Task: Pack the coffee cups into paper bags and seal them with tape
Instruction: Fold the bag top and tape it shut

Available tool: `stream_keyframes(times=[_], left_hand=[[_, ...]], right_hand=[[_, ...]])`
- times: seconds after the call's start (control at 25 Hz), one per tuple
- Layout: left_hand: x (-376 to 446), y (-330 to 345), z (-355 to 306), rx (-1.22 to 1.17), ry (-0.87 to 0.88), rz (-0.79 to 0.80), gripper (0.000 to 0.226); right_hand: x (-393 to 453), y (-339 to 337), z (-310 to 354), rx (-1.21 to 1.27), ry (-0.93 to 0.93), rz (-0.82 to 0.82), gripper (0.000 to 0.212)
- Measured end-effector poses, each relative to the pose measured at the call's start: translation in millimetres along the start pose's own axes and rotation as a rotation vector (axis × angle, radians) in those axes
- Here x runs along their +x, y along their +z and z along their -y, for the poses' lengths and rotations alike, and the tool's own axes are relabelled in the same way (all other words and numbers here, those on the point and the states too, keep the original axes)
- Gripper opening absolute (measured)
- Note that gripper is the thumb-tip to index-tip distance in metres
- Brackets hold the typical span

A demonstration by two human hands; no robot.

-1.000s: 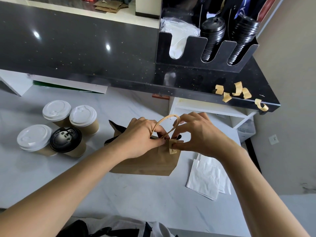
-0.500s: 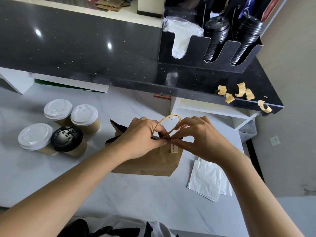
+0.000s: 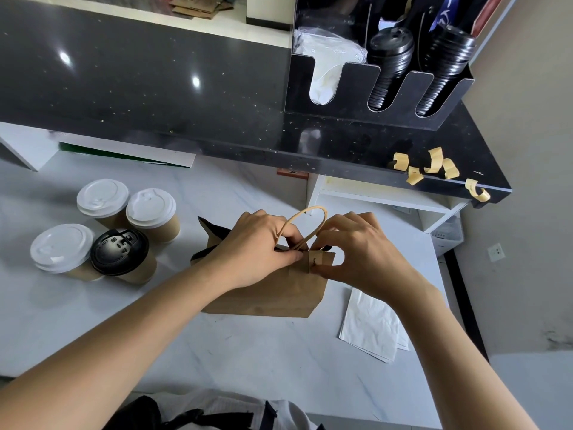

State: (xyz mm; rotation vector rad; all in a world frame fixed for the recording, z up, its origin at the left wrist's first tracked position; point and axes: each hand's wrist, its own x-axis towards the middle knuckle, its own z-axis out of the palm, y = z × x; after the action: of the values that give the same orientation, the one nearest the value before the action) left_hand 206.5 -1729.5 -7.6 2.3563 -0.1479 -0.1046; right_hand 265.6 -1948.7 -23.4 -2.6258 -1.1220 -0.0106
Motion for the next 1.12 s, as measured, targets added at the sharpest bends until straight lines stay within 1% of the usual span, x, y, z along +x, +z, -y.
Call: stream_keyframes(times=[0.16,0.32,0.4,0.56,0.64,0.76,0.84,0.96,1.12], left_hand=[[0.6,-1.9,7.3,0.032,0.060,0.013,0.009],[-5.3,-15.8,23.0,0.171,0.117,-0.002,0.023],[-11.5,-26.1,34.6,0.230,0.114,-0.011,0.030],[-27.7,-48.4,57.4,0.277,0.071,0.028,0.040],[-35.4,-57.3,68.1,0.196,0.032,0.024,0.040],[-43.4,-64.2,80.1,-0.029,-0.072,0.042,0.036],[-45.1,-63.5,85.8,-0.099,-0.056,0.024,0.031],[-45.1,-57.6,86.1,-0.151,-0.034,-0.073,0.024],[-45.7,-48.9,88.2,-0.203,-0.020,-0.143,0.024]], right_hand=[[2.0,1.1,2.6,0.000,0.014,-0.016,0.020],[-3.5,0.0,-2.1,0.002,0.042,-0.024,0.016],[-6.8,-0.3,-3.9,0.023,0.060,-0.034,0.015],[-9.3,-0.3,-4.3,0.033,0.075,-0.026,0.016],[-9.6,-0.9,-3.9,0.039,0.085,-0.021,0.016],[-10.3,-1.5,-3.8,0.035,0.093,-0.019,0.017],[-10.1,-1.0,-3.4,0.037,0.098,-0.017,0.018],[-10.2,-3.0,-2.4,0.051,0.114,-0.014,0.018],[-11.8,-4.3,0.3,0.097,0.133,-0.021,0.018]])
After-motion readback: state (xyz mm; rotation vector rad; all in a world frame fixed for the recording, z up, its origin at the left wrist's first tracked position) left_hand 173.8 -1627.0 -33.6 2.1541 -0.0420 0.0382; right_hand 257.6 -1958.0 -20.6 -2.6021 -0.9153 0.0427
